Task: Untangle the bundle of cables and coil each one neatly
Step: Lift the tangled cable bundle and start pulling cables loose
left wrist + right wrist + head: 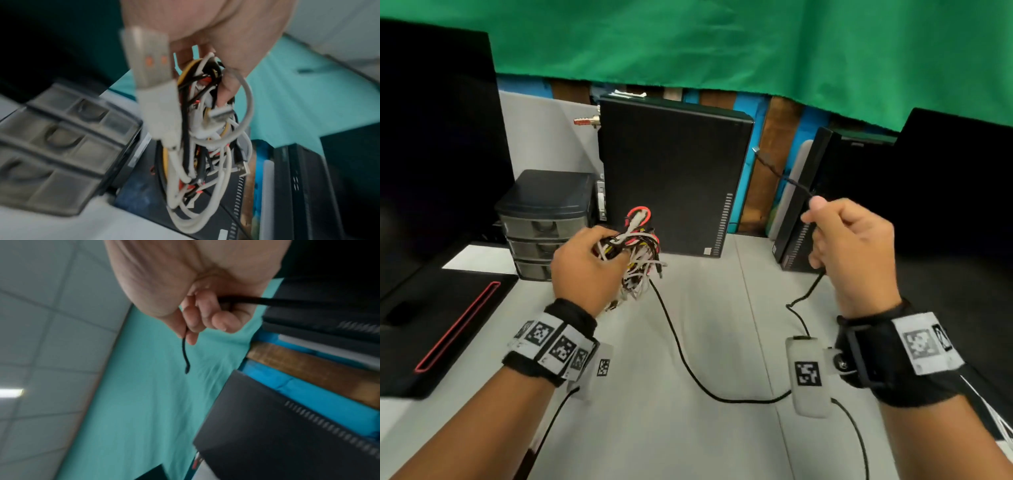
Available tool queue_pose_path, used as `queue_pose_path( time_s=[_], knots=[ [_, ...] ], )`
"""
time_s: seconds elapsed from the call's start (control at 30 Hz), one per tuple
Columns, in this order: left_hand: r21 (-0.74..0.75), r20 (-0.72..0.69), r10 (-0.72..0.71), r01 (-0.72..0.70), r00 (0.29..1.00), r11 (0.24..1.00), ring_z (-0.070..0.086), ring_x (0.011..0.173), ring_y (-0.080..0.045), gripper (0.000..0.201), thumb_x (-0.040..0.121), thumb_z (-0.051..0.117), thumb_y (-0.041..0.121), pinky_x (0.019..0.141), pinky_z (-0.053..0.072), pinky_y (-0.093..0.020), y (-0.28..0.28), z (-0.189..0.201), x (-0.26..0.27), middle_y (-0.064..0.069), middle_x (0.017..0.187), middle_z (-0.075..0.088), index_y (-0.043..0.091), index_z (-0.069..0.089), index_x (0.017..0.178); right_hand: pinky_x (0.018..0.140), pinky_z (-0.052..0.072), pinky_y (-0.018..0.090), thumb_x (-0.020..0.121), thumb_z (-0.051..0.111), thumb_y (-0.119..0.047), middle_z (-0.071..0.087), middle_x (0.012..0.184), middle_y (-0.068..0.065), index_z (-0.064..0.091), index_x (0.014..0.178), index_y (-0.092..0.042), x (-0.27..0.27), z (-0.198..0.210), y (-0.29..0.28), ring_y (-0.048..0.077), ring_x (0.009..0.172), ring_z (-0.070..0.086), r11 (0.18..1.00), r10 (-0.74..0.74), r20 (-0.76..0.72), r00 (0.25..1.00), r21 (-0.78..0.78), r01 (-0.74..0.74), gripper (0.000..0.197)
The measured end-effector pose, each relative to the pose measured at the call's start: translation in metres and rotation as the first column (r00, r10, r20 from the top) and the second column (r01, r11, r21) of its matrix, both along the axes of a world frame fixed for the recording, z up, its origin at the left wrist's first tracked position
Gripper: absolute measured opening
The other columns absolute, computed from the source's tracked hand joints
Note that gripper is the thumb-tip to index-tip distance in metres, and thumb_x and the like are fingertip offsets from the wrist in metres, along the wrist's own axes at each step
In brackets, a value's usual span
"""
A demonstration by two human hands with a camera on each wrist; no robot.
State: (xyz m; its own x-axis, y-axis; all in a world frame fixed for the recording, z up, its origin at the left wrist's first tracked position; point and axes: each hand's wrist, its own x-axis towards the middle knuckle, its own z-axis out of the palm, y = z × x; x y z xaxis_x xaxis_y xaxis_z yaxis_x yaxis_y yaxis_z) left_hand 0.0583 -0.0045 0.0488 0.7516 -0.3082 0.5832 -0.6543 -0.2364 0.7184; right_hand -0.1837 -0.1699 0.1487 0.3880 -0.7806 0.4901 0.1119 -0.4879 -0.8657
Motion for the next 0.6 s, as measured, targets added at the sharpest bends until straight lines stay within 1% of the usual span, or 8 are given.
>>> queue_pose_path(
  time_s=[0.07, 0.13, 0.2, 0.27, 0.37, 0.43, 0.5, 0.6],
  knots=[
    [-0.126, -0.218, -0.028, 0.000, 0.976, 0.992, 0.068, 0.070, -0.020, 0.016, 0.075, 0.083, 0.017, 0.072, 0.059, -0.042, 0.003, 0.001, 0.008, 0.004, 0.076, 0.071, 0.024, 0.070, 0.080, 0.050, 0.041, 0.026, 0.099, 0.057, -0.018, 0.051, 0.054, -0.008, 0.065, 0.074, -0.010, -0.008, -0.012, -0.025, 0.009, 0.051, 0.046, 0.992, -0.067, -0.170, 0.983, 0.098, 0.085, 0.027],
    [-0.212, -0.332, -0.080, 0.008, 0.940, 0.977, 0.071, 0.071, -0.016, 0.017, 0.075, 0.085, 0.017, 0.074, 0.061, -0.043, 0.002, 0.007, 0.007, 0.005, 0.076, 0.073, 0.024, 0.069, 0.077, 0.064, 0.050, 0.033, 0.097, 0.060, -0.021, 0.064, 0.076, 0.006, 0.069, 0.081, -0.014, -0.010, -0.031, -0.046, 0.019, 0.070, 0.060, 0.975, -0.159, -0.425, 0.891, 0.074, 0.209, 0.019],
    [-0.280, -0.396, -0.170, 0.057, 0.902, 0.958, 0.073, 0.073, -0.015, 0.015, 0.077, 0.085, 0.017, 0.074, 0.062, -0.042, -0.001, 0.013, -0.001, 0.003, 0.079, 0.075, 0.022, 0.070, 0.080, 0.090, 0.051, 0.040, 0.094, 0.064, -0.031, 0.066, 0.114, 0.011, 0.066, 0.114, -0.016, -0.007, -0.049, -0.049, 0.028, 0.106, 0.062, 0.949, -0.279, -0.639, 0.717, -0.068, 0.309, 0.024],
    [-0.332, -0.428, -0.263, 0.121, 0.864, 0.936, 0.075, 0.078, -0.020, 0.014, 0.079, 0.084, 0.015, 0.075, 0.062, -0.042, -0.005, 0.017, -0.010, -0.001, 0.083, 0.077, 0.018, 0.071, 0.085, 0.100, 0.047, 0.041, 0.093, 0.063, -0.045, 0.058, 0.130, 0.004, 0.054, 0.134, -0.023, 0.003, -0.063, -0.035, 0.024, 0.121, 0.054, 0.966, -0.246, -0.683, 0.688, -0.110, 0.236, 0.047],
    [-0.389, -0.451, -0.362, 0.185, 0.816, 0.902, 0.075, 0.084, -0.023, 0.015, 0.080, 0.082, 0.011, 0.076, 0.060, -0.039, -0.011, 0.016, -0.021, -0.003, 0.088, 0.077, 0.018, 0.072, 0.089, 0.088, 0.047, 0.027, 0.095, 0.057, -0.052, 0.064, 0.117, -0.005, 0.061, 0.123, -0.026, 0.025, -0.072, 0.009, 0.014, 0.107, 0.061, 0.983, 0.158, -0.656, 0.738, 0.173, -0.056, 0.039],
    [-0.436, -0.468, -0.438, 0.231, 0.767, 0.870, 0.073, 0.086, -0.021, 0.018, 0.081, 0.078, 0.005, 0.075, 0.058, -0.035, -0.014, 0.014, -0.026, -0.002, 0.089, 0.077, 0.018, 0.071, 0.091, 0.073, 0.050, 0.022, 0.098, 0.060, -0.035, 0.072, 0.100, 0.004, 0.066, 0.108, -0.017, 0.035, -0.080, 0.031, 0.021, 0.090, 0.070, 0.879, 0.391, -0.465, 0.794, 0.444, -0.173, 0.022],
    [-0.509, -0.528, -0.527, 0.248, 0.665, 0.824, 0.070, 0.088, -0.020, 0.022, 0.085, 0.072, -0.002, 0.074, 0.058, -0.034, -0.015, 0.012, -0.030, 0.001, 0.087, 0.074, 0.019, 0.068, 0.092, 0.062, 0.054, 0.023, 0.098, 0.061, -0.015, 0.070, 0.083, 0.011, 0.065, 0.101, -0.008, 0.037, -0.087, 0.043, 0.024, 0.069, 0.068, 0.775, 0.447, -0.271, 0.852, 0.593, -0.218, 0.008],
    [-0.565, -0.588, -0.613, 0.275, 0.527, 0.778, 0.068, 0.094, -0.021, 0.022, 0.089, 0.066, 0.000, 0.088, 0.055, -0.044, -0.015, 0.011, -0.028, -0.003, 0.097, 0.072, 0.020, 0.064, 0.097, 0.055, 0.052, 0.026, 0.097, 0.060, -0.007, 0.064, 0.069, 0.005, 0.071, 0.098, -0.008, 0.035, -0.097, 0.043, 0.013, 0.052, 0.052, 0.799, 0.373, -0.240, 0.896, 0.574, -0.179, 0.010]
  ],
)
